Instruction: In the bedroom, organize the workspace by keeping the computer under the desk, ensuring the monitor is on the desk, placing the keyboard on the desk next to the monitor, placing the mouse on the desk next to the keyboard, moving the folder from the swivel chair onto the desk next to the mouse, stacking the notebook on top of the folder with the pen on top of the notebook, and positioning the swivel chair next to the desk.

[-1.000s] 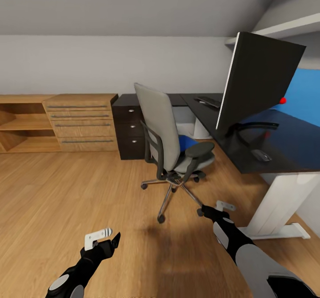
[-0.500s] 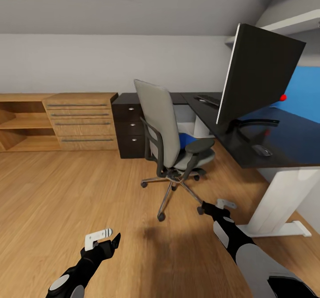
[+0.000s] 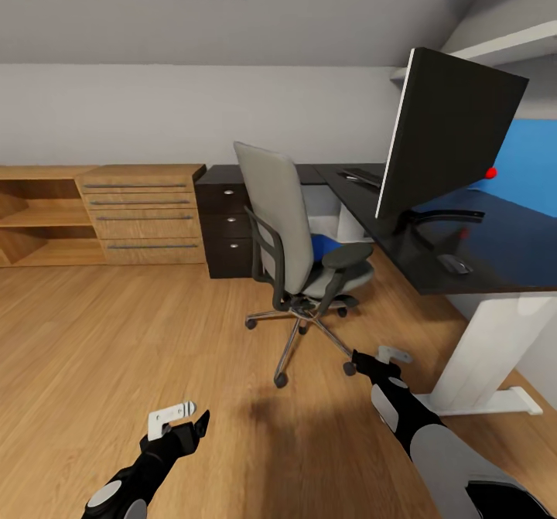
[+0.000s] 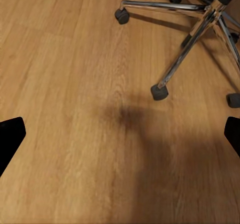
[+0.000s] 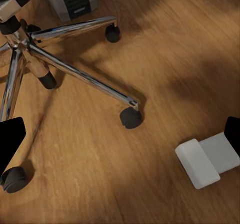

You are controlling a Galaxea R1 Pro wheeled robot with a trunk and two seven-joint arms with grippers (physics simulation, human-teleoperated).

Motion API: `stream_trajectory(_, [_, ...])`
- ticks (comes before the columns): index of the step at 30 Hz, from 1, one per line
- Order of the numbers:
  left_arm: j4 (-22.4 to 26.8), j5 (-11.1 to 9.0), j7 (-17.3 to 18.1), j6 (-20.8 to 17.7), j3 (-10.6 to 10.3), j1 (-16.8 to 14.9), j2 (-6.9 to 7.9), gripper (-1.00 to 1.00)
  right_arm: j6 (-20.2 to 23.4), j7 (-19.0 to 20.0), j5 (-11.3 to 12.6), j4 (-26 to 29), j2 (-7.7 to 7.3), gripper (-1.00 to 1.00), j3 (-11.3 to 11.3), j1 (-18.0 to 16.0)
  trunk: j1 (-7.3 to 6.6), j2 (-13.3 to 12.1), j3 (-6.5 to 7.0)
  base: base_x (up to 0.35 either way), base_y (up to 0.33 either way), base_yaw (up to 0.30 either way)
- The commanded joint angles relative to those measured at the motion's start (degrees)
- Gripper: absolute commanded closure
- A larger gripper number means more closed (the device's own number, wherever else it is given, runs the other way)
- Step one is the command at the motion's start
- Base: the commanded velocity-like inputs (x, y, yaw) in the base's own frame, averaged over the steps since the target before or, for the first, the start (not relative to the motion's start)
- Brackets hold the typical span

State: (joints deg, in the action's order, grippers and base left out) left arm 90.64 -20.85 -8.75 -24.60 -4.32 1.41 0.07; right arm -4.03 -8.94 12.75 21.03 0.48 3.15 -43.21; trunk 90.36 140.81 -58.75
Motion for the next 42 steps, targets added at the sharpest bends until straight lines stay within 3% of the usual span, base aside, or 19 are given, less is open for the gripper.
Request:
stream_trajectory(1, [0.07,-0.6,-0.48,-0.21,-0.06,0.0,0.01,-1.0,-0.27,0.02,0.41,-0.03,0.04,-1.0,0.19,-0.03,-0.01,0.02,-0.04,0.0,0.0,0.0])
stream_trajectory(6, [-0.01,-0.6,-0.48,-0.19,-0.08,0.0,0.01,-1.0,-0.33,-0.01,0.36,-0.03,0.03,-1.0,0.19,-0.03,-0.01,0.02,-0.04,0.024,0.0,0.0])
stream_trajectory(16, [-0.59,-0.61,-0.54,-0.14,-0.01,0.0,0.02,-1.0,-5.36,-0.16,0.19,-0.53,-0.02,-1.0,0.19,0.03,-0.01,0.02,-0.04,0.286,0.0,0.0])
stream_trajectory(32, [-1.0,-0.72,-0.55,-0.09,0.07,0.0,0.04,-1.0,-5.72,-0.11,0.11,-0.64,-0.05,-1.0,0.19,0.05,-0.01,0.02,-0.04,0.235,-0.022,0.0])
stream_trajectory(42, [-1.5,-0.77,-0.65,-0.09,0.32,0.0,-0.05,-1.0,-5.72,-0.11,0.16,-0.64,0.03,-1.0,0.19,0.06,-0.01,0.02,-0.04,0.036,0.0,0.046])
